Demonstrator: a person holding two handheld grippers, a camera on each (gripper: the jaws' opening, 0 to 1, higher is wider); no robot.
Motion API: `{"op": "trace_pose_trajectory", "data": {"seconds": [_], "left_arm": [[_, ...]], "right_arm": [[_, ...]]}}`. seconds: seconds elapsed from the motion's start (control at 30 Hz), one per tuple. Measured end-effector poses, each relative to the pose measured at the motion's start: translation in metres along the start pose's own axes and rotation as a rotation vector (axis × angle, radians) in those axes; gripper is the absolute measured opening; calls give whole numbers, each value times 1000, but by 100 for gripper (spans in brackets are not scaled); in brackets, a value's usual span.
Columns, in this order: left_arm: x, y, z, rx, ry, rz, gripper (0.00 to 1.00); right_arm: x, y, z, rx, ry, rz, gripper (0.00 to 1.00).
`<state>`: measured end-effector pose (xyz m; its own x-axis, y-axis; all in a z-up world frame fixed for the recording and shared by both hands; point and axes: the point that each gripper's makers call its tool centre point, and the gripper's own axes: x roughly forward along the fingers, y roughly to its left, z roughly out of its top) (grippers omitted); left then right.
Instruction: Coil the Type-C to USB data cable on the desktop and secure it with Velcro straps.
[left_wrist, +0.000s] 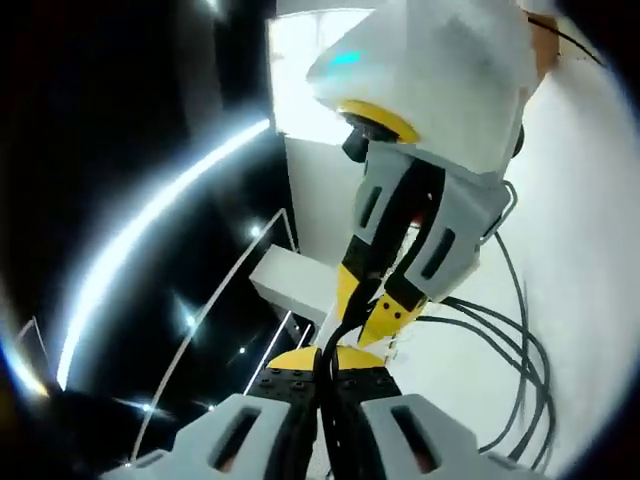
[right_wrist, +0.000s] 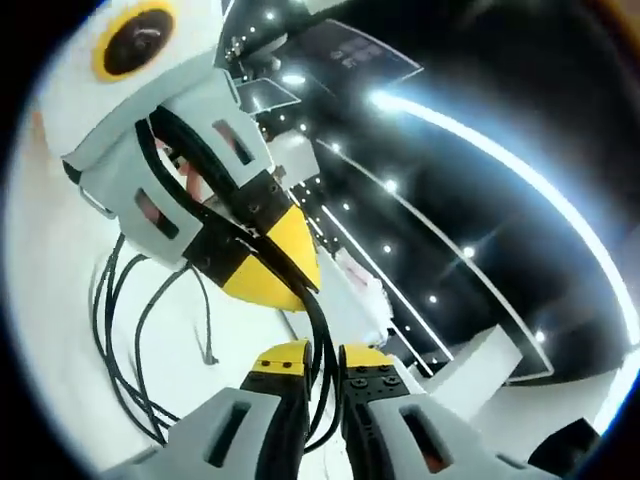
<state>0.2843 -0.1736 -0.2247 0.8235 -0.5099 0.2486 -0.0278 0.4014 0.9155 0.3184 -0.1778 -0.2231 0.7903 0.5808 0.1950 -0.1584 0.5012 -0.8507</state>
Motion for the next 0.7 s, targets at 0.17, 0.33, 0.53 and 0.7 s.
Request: {"op": "trace_pose_trajectory", "data": {"seconds": [0.17, 0.33, 0.53, 0.7], "left_arm": [[2, 4, 1, -43, -48, 25, 6], [6, 2, -6, -76, -57, 30, 14], [10, 0, -20, -191, -31, 0, 30], [10, -8, -19, -190, -34, -37, 13]], "right_arm": [[-3, -7, 3, -73, -18, -17, 3], [-6, -9, -2, -163, -6, -36, 3], [-13, -11, 2, -313, -37, -53, 2], [-23, 1, 16, -399, -119, -15, 3]]}}
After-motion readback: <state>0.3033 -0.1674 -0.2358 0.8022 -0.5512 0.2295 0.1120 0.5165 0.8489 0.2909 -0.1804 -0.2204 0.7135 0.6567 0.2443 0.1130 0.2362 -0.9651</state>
